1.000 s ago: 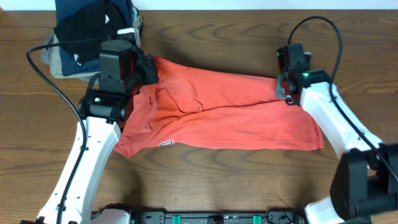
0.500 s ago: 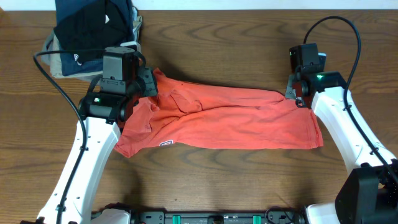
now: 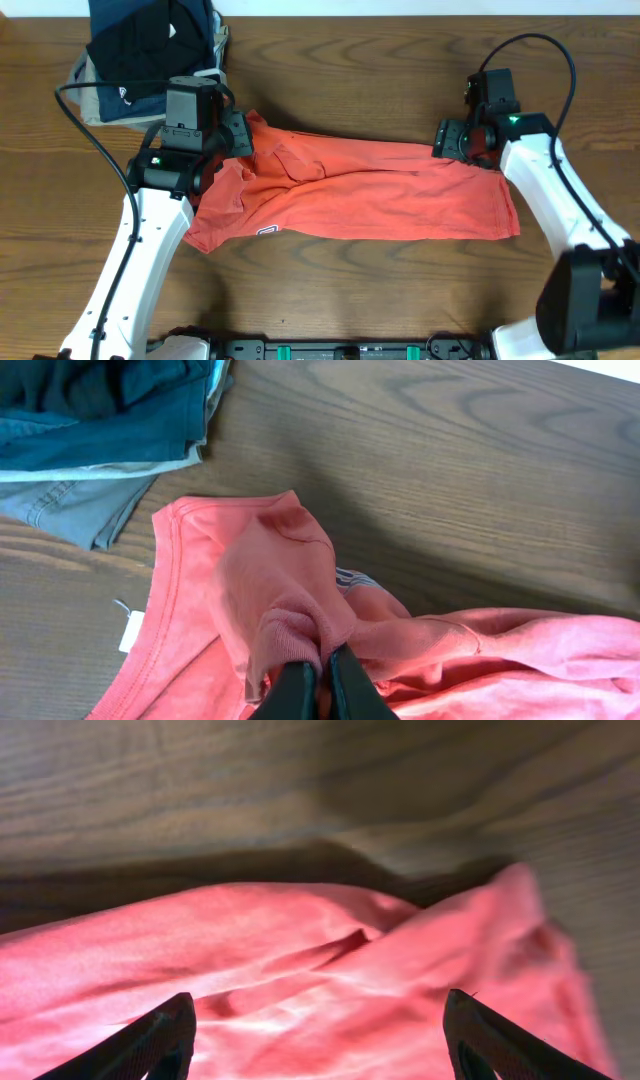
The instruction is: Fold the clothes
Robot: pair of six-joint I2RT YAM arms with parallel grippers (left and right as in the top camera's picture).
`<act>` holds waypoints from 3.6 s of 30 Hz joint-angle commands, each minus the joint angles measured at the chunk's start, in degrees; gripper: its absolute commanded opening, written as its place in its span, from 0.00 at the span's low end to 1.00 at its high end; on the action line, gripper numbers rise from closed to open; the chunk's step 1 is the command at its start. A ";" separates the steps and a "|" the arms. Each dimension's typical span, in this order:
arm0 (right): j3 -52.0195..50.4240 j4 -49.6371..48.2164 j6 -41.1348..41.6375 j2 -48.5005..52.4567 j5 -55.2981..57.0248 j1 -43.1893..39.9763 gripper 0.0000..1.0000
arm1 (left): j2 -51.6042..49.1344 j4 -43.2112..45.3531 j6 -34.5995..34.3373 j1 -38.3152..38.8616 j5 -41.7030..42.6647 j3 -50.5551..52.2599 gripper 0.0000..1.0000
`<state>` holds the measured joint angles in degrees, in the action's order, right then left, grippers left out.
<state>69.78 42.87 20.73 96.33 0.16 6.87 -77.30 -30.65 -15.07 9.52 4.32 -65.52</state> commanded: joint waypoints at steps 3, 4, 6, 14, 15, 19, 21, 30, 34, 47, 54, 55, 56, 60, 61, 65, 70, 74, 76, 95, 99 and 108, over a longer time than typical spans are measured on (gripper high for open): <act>0.79 -0.81 0.68 7.98 -8.22 -0.70 0.73 | 0.68 -0.81 -0.04 -0.20 -0.44 -0.35 0.06; 0.79 -1.03 0.66 8.96 -8.28 -0.70 0.71 | 0.68 -1.03 -0.04 -0.20 -0.44 -0.35 0.06; 0.79 -1.77 0.63 10.51 -7.93 -0.72 0.68 | 0.66 -1.27 -0.04 -0.20 -0.44 -0.35 0.06; 0.79 -4.33 0.15 11.39 -4.07 -1.29 0.67 | 0.52 -1.46 -0.02 -0.20 -0.44 -0.35 0.06; 0.79 -4.33 -0.04 11.52 -2.25 -1.29 0.67 | 0.50 -1.44 -0.04 -0.20 -0.44 -0.35 0.06; 0.79 -4.85 -1.68 11.58 2.91 -1.29 0.68 | 0.48 -1.51 -0.02 -0.20 -0.44 -0.35 0.06; 0.79 -5.90 -3.50 11.58 3.04 -1.29 0.68 | 0.35 -1.46 -0.04 -0.20 -0.44 -0.35 0.06; 0.79 -8.66 -7.69 11.58 4.04 -1.29 0.69 | 0.24 -1.73 -0.02 -0.20 -0.44 -0.35 0.06; 0.57 -8.31 -8.22 11.74 0.31 -1.22 0.68 | 0.24 -1.68 -0.04 -0.20 -0.44 -0.35 0.06; 0.70 -8.07 -8.13 14.99 0.52 -1.36 0.22 | 0.24 -1.64 -0.02 -0.20 -0.46 -0.35 0.06; 2.01 -6.82 -6.12 14.86 7.21 -1.36 0.01 | 0.24 -1.64 -0.02 -0.20 -0.48 -0.35 0.06; 2.29 -6.58 -5.97 14.86 7.54 -1.36 0.01 | 0.24 -1.57 -0.02 -0.20 -0.48 -0.35 0.06; 2.60 -6.29 -5.97 14.86 7.61 -1.36 0.01 | 0.24 -1.46 -0.02 -0.20 -0.48 -0.35 0.06; 3.65 -5.44 -4.52 14.86 8.15 -1.57 0.01 | 0.24 -1.44 -0.02 -0.20 -0.48 -0.35 0.06; 4.02 -4.96 -3.65 14.86 8.90 -1.70 0.01 | 0.24 -1.44 -0.02 -0.20 -0.48 -0.35 0.06; 6.38 -2.16 -2.95 14.86 9.14 -2.56 0.01 | 0.24 -1.44 0.00 -0.20 -0.96 -0.35 0.06; 11.67 4.50 -2.93 14.84 9.09 -3.65 0.01 | 0.48 -1.31 1.33 -0.24 -1.77 -0.37 0.06; 17.29 11.45 -2.14 14.69 9.05 -4.26 0.01 | 1.36 -1.97 1.51 -0.24 -1.77 -0.37 0.06; 20.15 14.71 -1.88 14.53 9.11 -4.33 0.01 | 1.88 -2.12 2.43 -0.24 -1.77 -0.37 0.06; 29.55 35.89 1.84 14.23 14.43 -4.35 0.01 | 2.43 -19.28 5.33 -0.24 -1.73 -0.35 0.06; 29.53 40.30 2.64 14.23 13.99 -4.31 0.01 | 2.34 -23.89 4.98 -0.24 -1.70 -0.35 0.06; 29.51 47.71 4.07 14.23 12.90 -4.17 0.01 | 0.79 -31.63 4.26 -0.24 -1.73 0.15 0.06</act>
<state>98.43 89.56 22.85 111.24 10.94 3.25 -75.68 -61.30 -10.50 9.54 4.01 -65.52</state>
